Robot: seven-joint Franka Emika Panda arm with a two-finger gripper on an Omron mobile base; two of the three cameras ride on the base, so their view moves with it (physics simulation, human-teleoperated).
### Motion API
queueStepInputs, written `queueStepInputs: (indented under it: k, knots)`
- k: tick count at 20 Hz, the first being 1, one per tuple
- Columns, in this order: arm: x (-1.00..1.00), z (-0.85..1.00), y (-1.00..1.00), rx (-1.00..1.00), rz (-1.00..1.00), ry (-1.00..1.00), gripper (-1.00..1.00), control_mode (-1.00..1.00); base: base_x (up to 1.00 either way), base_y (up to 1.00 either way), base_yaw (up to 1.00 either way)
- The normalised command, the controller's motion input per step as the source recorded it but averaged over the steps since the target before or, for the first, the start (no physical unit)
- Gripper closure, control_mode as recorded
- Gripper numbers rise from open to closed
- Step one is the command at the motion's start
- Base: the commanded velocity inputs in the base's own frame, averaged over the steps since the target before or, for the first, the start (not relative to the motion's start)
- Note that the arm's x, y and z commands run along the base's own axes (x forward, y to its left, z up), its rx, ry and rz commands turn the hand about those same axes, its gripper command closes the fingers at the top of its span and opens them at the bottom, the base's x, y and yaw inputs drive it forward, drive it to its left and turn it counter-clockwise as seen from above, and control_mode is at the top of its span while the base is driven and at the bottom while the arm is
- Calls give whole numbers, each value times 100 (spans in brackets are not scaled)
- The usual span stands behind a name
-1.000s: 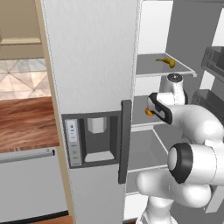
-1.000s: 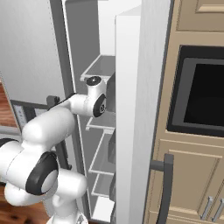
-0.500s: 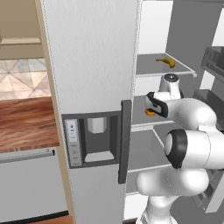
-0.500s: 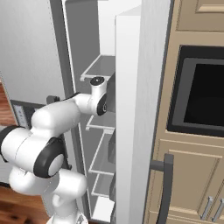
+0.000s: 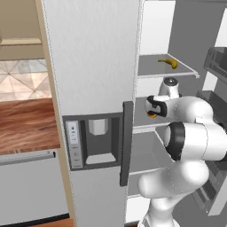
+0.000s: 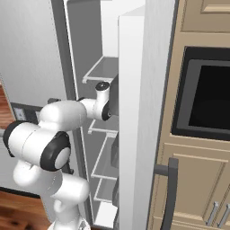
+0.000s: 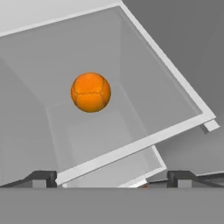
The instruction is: Pick the banana and orange from the fridge and place them inside the tupperware on the counter.
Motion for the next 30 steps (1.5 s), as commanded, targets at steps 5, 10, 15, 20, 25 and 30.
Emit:
queueStepInputs:
  k: [5,10,15,20,25,30]
  knots:
    - [15,-21,-4,0,0,0,-100,-100,0,0,0]
    - [22,-17,-5,0,0,0,-100,-100,0,0,0]
    - [24,-14,-5,0,0,0,-100,-100,0,0,0]
    - [25,-11,-5,2,0,0,-100,-100,0,0,0]
    - [26,-11,-2,1,0,0,-100,-100,0,0,0]
    - [25,-12,-1,0,0,0,-100,-100,0,0,0]
